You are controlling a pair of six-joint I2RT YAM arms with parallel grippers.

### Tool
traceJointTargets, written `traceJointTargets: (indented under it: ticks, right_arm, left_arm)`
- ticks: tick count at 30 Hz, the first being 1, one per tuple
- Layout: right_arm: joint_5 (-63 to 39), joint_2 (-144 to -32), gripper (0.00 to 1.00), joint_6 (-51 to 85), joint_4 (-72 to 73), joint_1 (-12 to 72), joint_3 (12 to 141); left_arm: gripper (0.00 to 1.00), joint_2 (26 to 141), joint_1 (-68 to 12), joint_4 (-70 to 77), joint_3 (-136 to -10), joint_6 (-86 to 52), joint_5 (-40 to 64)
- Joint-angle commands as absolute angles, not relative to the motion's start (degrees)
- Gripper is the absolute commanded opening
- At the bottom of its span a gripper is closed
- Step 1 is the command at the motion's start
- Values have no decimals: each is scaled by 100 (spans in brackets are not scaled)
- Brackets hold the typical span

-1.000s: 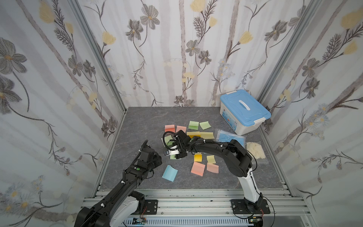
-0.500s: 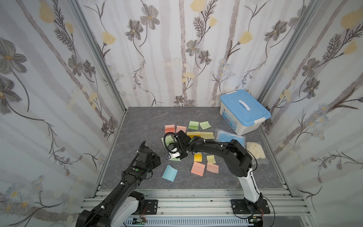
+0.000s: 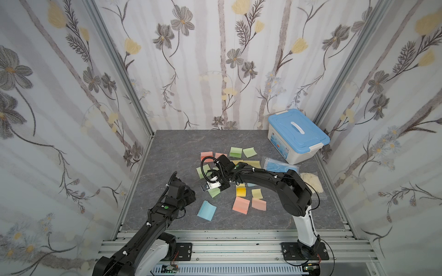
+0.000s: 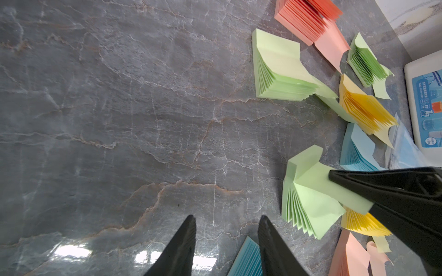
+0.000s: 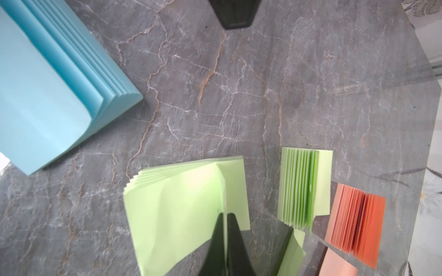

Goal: Tear off pages from different memo pads
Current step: Pick up the memo pad from the center of the board, then tear off the paper from the memo pad.

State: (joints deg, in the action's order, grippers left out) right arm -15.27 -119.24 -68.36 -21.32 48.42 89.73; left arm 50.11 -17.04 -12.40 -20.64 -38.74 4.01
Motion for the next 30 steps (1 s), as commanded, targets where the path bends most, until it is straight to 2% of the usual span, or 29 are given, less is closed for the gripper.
traceJointTargets:
  ticks: [1,9,15,18,25,30]
  right_arm:
    - [-2094,-11659,0,-6190,-2180,4745,9018]
    - [-2572,-10915,0,-5196,-2157,4590,8744]
    - [-2798,-10313,0,-4353,-2145,4590,8442]
    - [-2919,-10039,0,-4129,-2145,4597,8253]
    - [-3297,-9450,0,-3993,-2145,4668,7790]
    - [-3677,-9060,0,-3743,-2145,4685,7607]
  left_arm:
    - [51,4991,-1699,-952,-2019,-3804,741]
    - [65,4487,-1736,69,-1812,-3648,1980]
    - [85,3648,-2009,592,-1547,-3599,2219]
    - [91,3341,-2192,716,-1471,-3520,2279]
    - [95,2807,-2647,958,-1373,-3343,2353]
    - [91,2738,-2833,1135,-1349,-3223,2519]
